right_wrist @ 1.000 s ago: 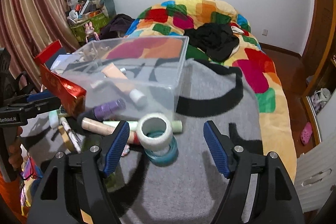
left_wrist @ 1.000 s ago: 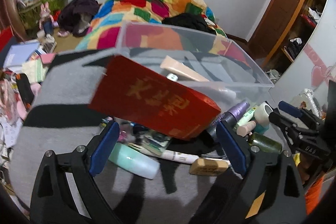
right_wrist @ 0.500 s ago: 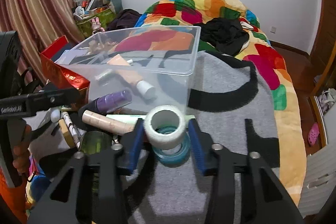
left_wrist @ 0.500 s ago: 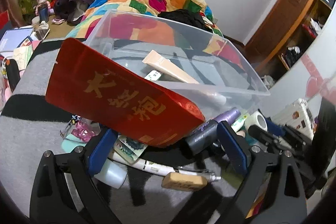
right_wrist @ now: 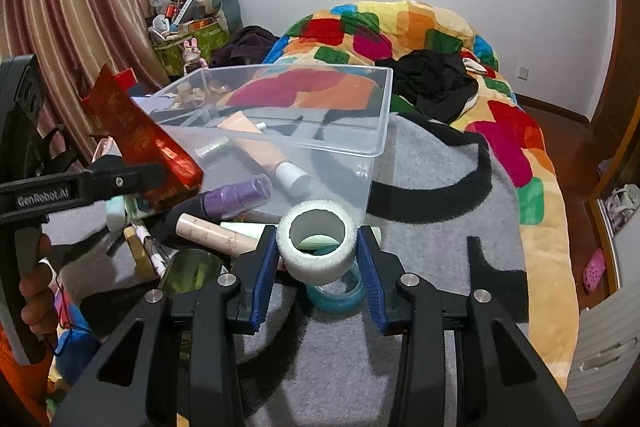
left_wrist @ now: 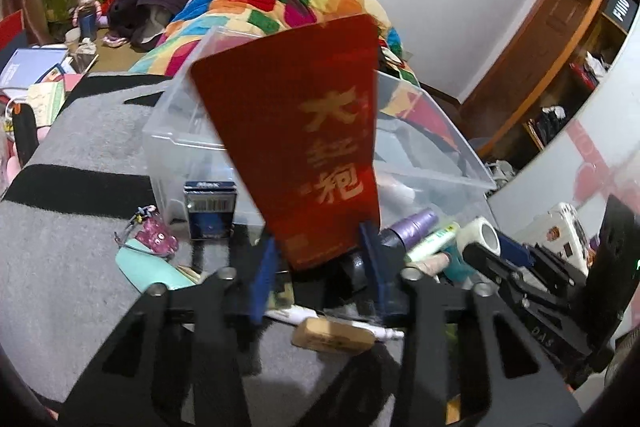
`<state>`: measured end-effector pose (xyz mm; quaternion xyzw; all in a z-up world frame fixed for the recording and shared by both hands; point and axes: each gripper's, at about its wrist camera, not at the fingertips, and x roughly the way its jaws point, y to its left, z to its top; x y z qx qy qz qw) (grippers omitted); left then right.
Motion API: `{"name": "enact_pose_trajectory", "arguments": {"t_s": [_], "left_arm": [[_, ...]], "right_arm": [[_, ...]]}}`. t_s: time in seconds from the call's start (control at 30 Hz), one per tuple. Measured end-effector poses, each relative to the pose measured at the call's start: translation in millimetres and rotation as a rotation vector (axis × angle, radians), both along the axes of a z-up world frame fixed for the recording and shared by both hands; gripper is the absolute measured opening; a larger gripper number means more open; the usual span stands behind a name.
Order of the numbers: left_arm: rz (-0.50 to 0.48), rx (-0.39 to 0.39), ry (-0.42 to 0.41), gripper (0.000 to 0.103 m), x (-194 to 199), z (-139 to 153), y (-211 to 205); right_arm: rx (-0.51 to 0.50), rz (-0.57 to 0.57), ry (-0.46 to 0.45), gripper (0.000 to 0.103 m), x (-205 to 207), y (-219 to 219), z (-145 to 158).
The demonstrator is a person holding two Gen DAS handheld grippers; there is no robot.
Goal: Organize objects
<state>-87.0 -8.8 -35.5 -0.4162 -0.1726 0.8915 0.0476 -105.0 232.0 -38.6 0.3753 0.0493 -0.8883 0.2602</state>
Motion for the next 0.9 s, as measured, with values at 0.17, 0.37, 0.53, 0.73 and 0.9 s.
{"name": "enact_pose_trajectory", "arguments": {"t_s": [0.17,0.37,0.53,0.73,0.9], "left_arm": [[-0.027,-0.010,0.012,0.019,6,3,5],[-0.074,-0.040,0.015,0.025,4,7,9],[-0.021,-0.037,0.013,0.071,-2,10,14],[0.026,-0.109,-0.017,0.072,-19,7,25],[0.056,-0.091,-0.069,0.059,-29,-10,23]], "right_arm": [[-0.010,0.005,0.018,0.036,4,0,7],[-0.007,0.020,0.033,0.036,5,-4,12],[-0.006,0.021,0.035,0.036,4,-6,13],[-0.007,0.022,0.065,0.036,2,-7,22],[-0.021,0.021,0.107,0.036,3,-3,33]]}}
